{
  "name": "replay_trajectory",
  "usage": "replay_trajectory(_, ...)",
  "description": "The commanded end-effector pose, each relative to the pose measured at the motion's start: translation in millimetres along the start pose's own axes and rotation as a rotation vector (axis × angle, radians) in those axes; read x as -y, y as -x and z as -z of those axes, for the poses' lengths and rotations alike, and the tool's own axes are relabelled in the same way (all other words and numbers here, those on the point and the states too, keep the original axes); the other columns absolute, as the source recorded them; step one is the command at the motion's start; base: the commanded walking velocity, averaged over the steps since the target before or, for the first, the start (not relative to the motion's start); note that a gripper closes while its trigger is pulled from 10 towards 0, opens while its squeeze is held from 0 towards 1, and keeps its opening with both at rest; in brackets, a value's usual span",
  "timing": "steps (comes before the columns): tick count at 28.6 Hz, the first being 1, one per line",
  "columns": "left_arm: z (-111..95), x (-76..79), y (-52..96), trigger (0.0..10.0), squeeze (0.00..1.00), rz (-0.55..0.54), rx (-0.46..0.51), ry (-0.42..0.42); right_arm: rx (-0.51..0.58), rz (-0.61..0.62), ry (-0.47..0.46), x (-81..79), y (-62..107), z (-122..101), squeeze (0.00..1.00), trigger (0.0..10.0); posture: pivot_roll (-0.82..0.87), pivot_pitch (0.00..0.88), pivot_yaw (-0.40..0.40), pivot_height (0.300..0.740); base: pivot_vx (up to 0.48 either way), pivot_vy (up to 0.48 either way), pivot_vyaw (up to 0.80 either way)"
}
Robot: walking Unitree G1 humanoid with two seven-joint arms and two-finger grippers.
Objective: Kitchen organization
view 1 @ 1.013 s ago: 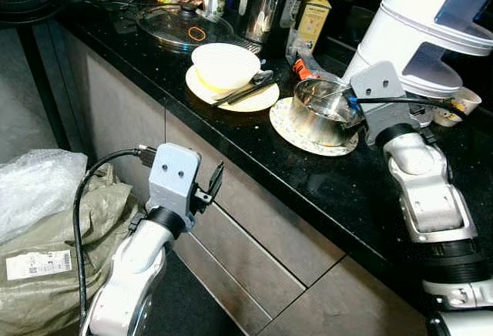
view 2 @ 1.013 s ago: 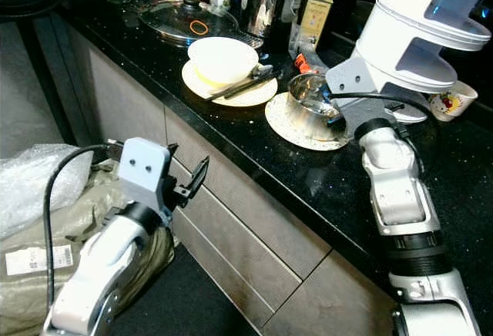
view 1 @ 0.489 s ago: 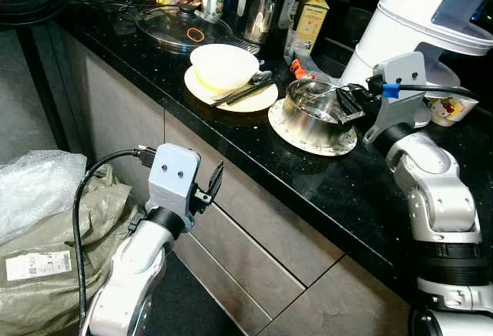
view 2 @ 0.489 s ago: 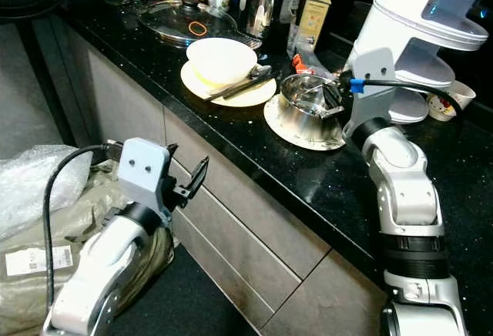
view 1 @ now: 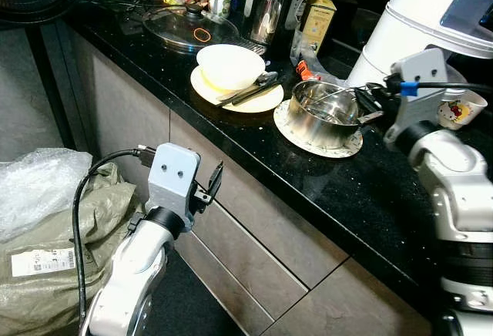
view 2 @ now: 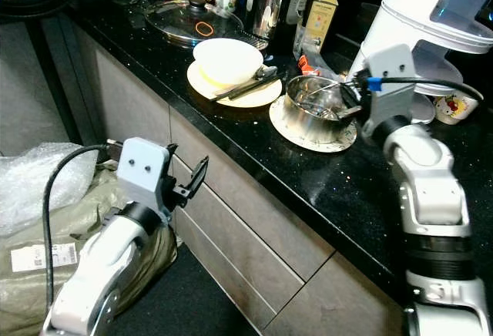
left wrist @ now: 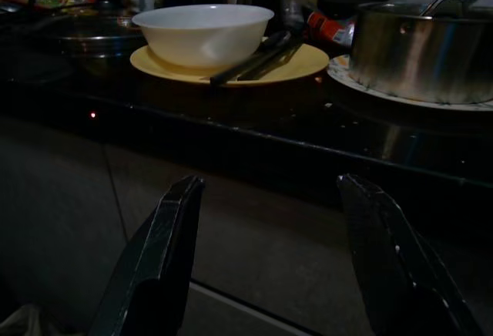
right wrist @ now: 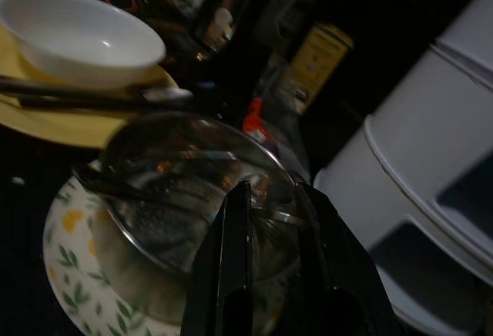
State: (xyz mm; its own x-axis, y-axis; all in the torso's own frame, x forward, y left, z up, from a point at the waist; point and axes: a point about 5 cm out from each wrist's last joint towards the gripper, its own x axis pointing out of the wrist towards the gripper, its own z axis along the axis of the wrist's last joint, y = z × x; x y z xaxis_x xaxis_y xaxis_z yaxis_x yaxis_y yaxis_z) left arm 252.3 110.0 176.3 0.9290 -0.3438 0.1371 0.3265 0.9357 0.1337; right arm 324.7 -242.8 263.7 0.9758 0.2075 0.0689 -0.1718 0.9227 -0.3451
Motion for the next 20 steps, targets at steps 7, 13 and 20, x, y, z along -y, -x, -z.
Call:
replay_trajectory(7,4.2,3.1,-0.3,10.0,0.00,0.013,-0.021,0.005,-0.018,-0.085,-0.006,17.7,18.2,-1.6,0.00,0.0,0.15,0.027,-0.181,0.740,0.000,0.000,0.00)
replay_trajectory(13,4.1,3.4,-0.5,10.0,0.00,0.011,-0.020,0.007,0.052,-0.142,-0.102,31.1,29.6,-12.1,0.00,0.0,0.15,0.026,-0.185,0.740,0.000,0.000,0.00)
replay_trajectory(20,3.8,3.7,-0.4,10.0,0.00,0.010,-0.019,0.009,0.071,-0.201,-0.148,36.7,39.6,-12.6,0.00,0.0,0.15,0.028,-0.186,0.740,0.000,0.000,0.00)
